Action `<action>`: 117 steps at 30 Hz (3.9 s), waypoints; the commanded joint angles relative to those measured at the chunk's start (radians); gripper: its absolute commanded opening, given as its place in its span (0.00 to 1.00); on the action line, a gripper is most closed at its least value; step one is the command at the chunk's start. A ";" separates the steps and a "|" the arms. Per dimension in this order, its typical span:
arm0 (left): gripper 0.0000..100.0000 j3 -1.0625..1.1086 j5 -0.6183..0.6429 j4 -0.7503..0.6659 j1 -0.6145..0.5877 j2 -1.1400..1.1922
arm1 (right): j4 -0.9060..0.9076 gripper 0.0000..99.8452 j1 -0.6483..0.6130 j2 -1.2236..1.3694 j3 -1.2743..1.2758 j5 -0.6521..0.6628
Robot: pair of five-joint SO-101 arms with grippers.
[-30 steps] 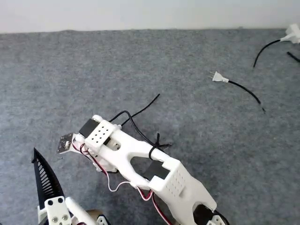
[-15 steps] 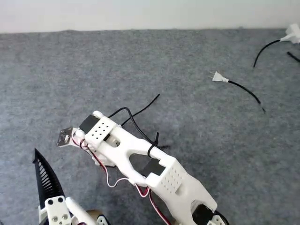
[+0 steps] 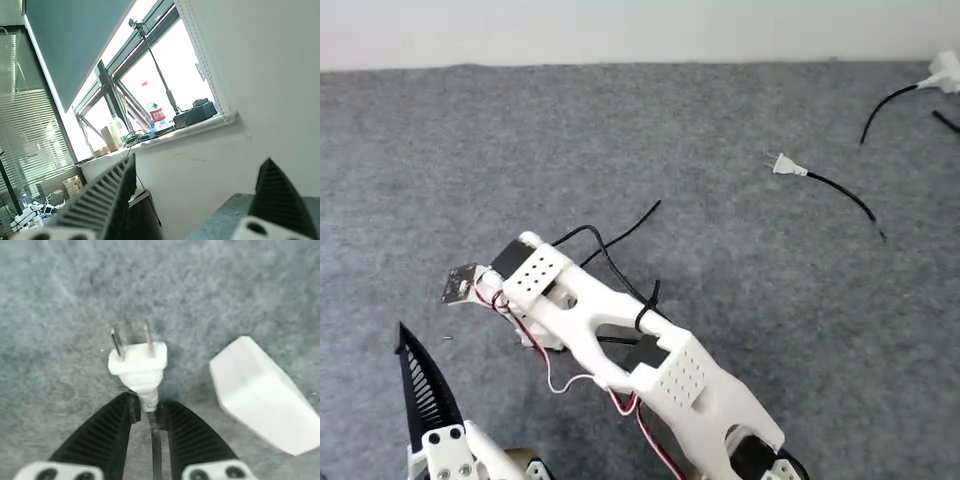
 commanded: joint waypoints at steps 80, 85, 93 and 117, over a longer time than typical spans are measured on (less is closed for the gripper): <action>0.37 0.536 0.091 -0.058 0.740 -0.014 | 0.220 0.01 -0.096 -1.305 0.245 -0.169; 0.37 0.604 0.091 -0.074 0.740 -0.014 | 0.220 0.01 -0.096 -1.322 0.245 -0.169; 0.37 0.618 0.094 -0.086 0.740 -0.014 | 0.220 0.01 -0.074 -1.316 0.247 -0.169; 0.37 0.417 -0.049 -0.284 0.199 -0.014 | 0.165 0.01 0.119 -1.075 0.244 -0.032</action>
